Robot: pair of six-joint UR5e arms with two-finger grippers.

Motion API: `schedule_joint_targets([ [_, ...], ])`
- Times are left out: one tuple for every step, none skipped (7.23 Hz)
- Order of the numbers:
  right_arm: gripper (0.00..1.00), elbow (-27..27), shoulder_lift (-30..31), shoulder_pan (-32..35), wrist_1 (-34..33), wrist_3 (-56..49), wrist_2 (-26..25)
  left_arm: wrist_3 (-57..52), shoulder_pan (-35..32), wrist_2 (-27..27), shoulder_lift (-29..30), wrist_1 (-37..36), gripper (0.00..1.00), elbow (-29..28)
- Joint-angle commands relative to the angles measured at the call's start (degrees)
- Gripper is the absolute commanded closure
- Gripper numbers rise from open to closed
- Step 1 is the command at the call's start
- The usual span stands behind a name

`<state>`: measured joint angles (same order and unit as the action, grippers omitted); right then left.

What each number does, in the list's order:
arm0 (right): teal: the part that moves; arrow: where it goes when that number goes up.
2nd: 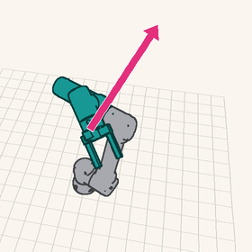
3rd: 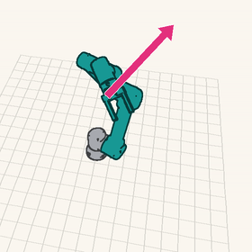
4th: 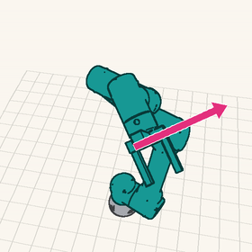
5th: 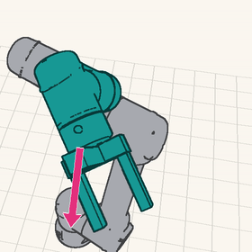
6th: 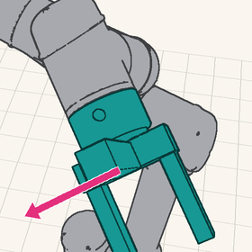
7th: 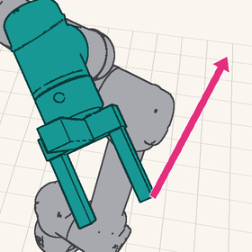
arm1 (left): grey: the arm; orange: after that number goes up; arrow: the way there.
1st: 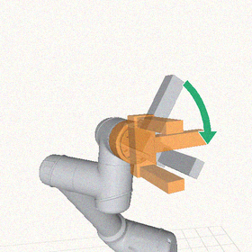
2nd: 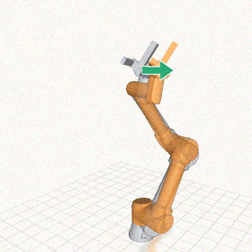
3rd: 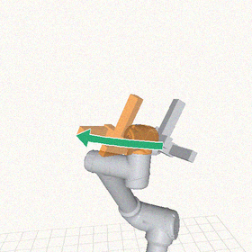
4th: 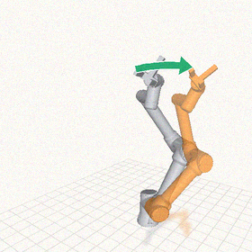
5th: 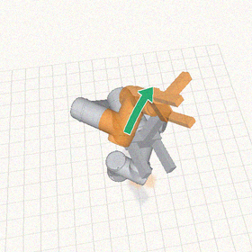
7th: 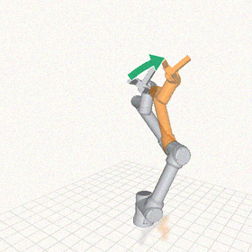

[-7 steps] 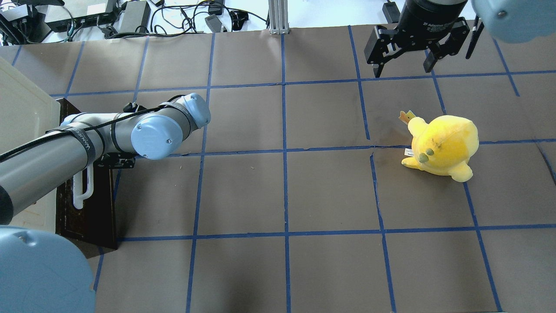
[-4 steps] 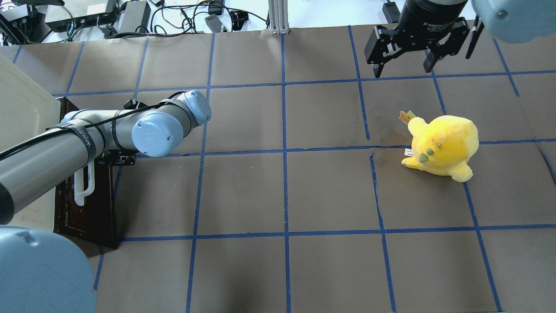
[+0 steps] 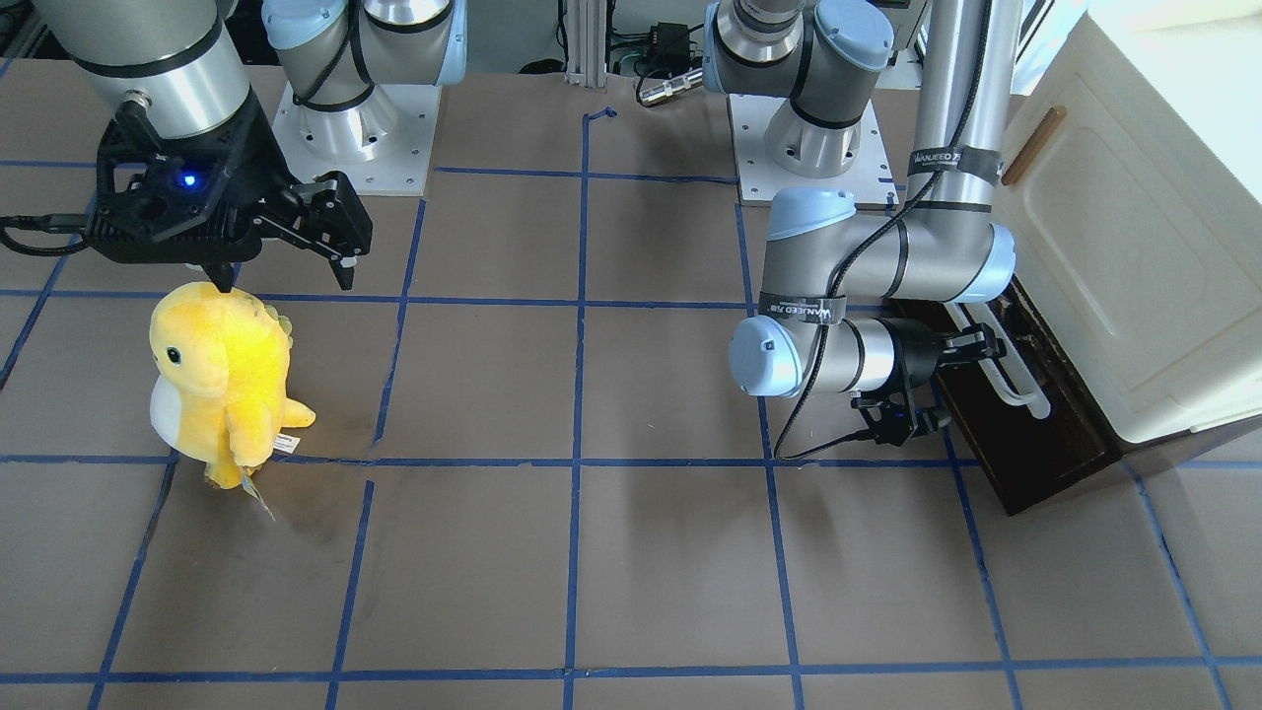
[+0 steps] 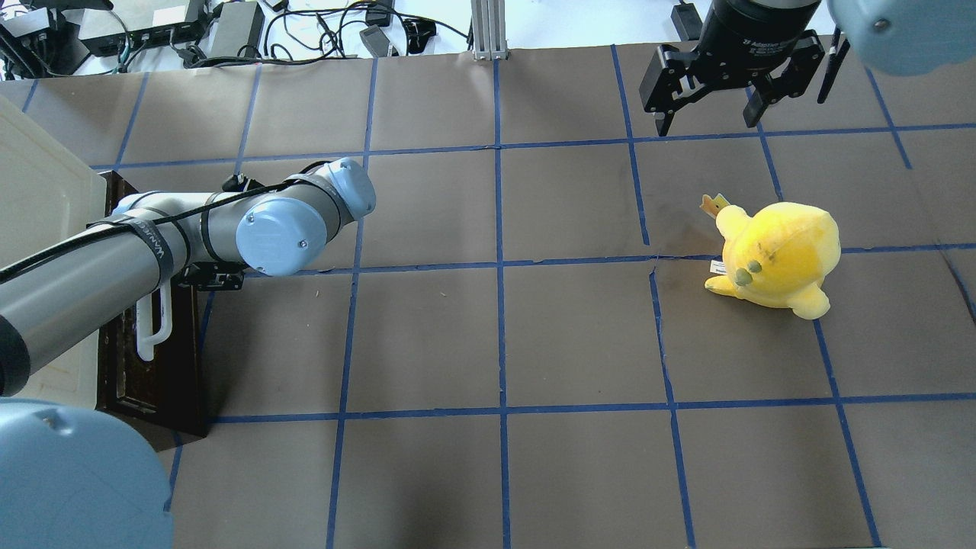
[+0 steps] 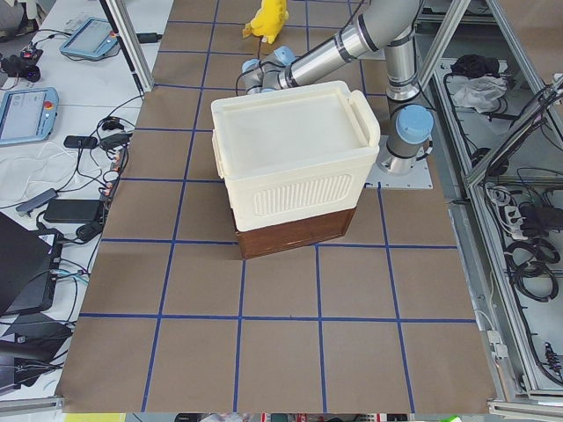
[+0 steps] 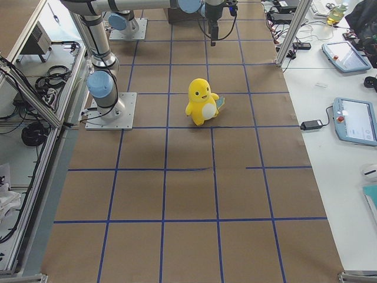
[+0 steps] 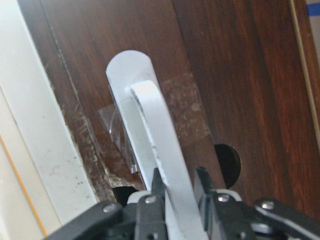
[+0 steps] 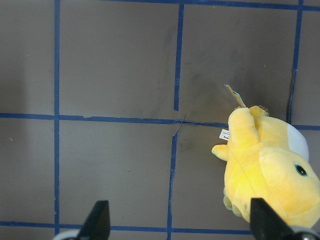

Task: Pull drawer sideways
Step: 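Pull the gripped handle outward with the left gripper, sliding the drawer open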

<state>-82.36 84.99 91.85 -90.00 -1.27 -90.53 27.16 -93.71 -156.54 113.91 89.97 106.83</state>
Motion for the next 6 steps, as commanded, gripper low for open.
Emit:
schedule_joint_targets([
  [0.0,0.0,0.0,0.0,0.0,0.0,0.0,0.0,-0.8,0.4,0.1,-0.1,0.87,-0.3],
  [0.0,0.0,0.0,0.0,0.0,0.0,0.0,0.0,-1.2,0.4,0.1,-0.1,0.87,-0.3],
  [0.0,0.0,0.0,0.0,0.0,0.0,0.0,0.0,-1.3,0.3,0.2,-0.1,0.87,-0.3],
  [0.0,0.0,0.0,0.0,0.0,0.0,0.0,0.0,-1.6,0.3,0.4,-0.1,0.87,-0.3],
  [0.0,0.0,0.0,0.0,0.0,-0.1,0.0,0.1,-2.3,0.4,1.0,-0.9,0.87,-0.3],
  [0.0,0.0,0.0,0.0,0.0,0.0,0.0,-0.1,-3.0,0.7,1.3,-1.4,0.87,-0.9],
])
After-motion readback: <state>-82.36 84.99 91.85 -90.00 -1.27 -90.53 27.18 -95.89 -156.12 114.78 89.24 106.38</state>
